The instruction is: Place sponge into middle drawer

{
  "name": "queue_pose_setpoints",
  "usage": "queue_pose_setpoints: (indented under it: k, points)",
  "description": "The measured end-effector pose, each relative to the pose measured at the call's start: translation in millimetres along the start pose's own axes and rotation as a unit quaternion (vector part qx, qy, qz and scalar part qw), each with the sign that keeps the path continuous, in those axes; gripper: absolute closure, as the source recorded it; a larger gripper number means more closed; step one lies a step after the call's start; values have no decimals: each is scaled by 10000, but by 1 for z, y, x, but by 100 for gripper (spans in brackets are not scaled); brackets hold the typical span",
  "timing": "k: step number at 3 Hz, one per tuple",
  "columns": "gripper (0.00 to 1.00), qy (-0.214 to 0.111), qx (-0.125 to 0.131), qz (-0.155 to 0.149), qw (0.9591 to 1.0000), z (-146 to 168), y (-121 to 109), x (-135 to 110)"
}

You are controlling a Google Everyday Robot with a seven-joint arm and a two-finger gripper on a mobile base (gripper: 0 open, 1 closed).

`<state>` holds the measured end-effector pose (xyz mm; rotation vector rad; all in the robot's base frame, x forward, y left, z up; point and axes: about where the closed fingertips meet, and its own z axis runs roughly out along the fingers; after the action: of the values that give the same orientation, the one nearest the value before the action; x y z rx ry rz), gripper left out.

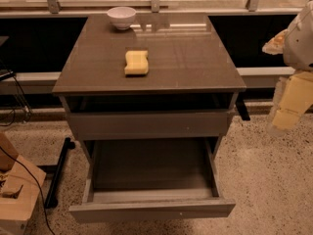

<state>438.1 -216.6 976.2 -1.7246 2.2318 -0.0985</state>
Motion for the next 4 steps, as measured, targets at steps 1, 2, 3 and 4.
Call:
queue_pose_setpoints:
  k: [1,2,3,4]
  points:
    - [0,-28,31,0,10000,-1,-1,-1]
    - [0,-366,129,-185,9991,0,-7,-15]
    - [0,-896,93,-438,9950,9,-21,-33]
    - [0,-1480,-10,-420,9881,24,-37,-60]
